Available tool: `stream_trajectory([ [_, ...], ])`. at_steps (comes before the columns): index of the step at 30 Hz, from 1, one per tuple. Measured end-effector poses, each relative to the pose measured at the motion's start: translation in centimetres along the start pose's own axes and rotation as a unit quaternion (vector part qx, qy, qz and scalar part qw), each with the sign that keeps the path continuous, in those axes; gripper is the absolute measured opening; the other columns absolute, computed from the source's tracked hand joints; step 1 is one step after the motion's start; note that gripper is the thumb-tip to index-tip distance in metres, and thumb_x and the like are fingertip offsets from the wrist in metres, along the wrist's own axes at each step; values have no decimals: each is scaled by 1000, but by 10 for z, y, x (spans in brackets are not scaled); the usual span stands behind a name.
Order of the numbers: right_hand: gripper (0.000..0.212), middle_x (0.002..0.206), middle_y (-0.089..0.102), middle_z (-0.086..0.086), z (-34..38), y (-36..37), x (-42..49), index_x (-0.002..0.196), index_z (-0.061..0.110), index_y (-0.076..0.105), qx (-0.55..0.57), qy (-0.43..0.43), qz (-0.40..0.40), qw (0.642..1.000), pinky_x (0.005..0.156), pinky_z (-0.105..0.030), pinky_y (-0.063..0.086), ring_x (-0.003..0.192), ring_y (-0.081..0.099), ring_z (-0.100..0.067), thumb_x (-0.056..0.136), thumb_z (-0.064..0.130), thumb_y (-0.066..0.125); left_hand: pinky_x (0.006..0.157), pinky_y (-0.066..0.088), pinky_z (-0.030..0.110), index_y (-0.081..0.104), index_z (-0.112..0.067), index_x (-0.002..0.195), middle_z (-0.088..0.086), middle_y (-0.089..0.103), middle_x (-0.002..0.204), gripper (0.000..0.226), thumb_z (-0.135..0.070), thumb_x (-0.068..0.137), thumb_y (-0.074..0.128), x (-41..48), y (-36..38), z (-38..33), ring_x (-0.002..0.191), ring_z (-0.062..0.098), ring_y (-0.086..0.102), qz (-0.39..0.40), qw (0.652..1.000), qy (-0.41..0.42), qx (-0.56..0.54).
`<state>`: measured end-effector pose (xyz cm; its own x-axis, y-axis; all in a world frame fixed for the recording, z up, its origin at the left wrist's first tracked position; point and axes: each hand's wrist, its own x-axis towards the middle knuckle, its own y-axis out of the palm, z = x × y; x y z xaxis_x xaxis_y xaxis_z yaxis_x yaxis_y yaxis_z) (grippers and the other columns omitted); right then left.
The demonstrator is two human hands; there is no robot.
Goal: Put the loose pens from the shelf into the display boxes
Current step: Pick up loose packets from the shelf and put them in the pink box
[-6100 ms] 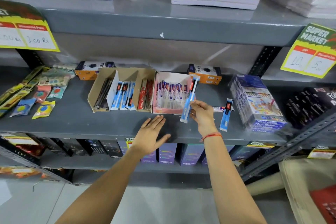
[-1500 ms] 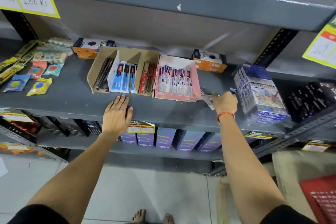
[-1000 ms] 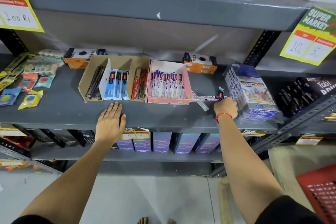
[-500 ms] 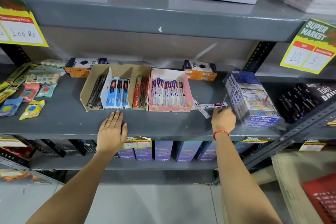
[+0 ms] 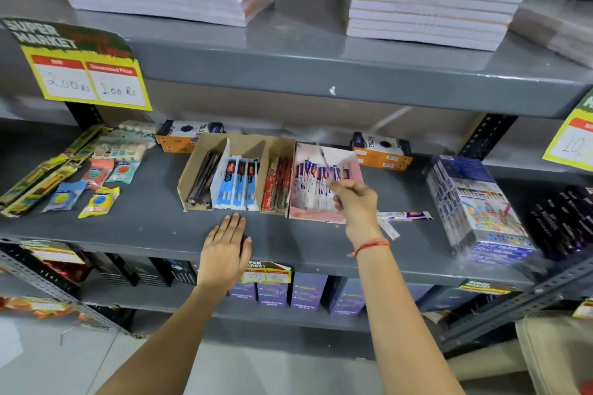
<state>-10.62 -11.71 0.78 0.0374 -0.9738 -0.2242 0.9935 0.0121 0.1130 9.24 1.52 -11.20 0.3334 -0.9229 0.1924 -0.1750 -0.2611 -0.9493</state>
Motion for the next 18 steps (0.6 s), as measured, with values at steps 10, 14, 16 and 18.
stream_trajectory([
  [10,18,73,63,2,-29,84,-43,101,-8,68,-13,-66,71,995,63,-6,50,68,59,-5,84,-6,63,99,41,44,56,-1,125,16,57,129,55,-36,92,29,0,-3,1,122,29,51,19,1000,3,7],
  [14,17,69,61,3,-36,91,-47,101,-7,67,3,-52,71,996,58,-2,49,62,57,1,85,-6,62,99,41,43,56,-1,125,16,57,129,55,-36,92,30,0,-3,1,123,29,50,17,1000,8,1],
  [16,16,70,62,2,-38,93,-46,100,-6,68,-1,-54,71,996,60,-4,50,64,57,-2,85,-5,62,100,40,43,56,-1,125,16,57,129,54,-36,92,30,0,-3,1,123,29,50,15,1000,10,0],
  [18,14,71,63,0,-39,97,-44,98,-6,69,-15,-55,66,996,61,-5,50,65,57,-5,85,-4,62,100,39,41,56,-2,125,16,56,130,54,-36,91,31,0,-2,1,123,28,50,10,1000,12,0],
])
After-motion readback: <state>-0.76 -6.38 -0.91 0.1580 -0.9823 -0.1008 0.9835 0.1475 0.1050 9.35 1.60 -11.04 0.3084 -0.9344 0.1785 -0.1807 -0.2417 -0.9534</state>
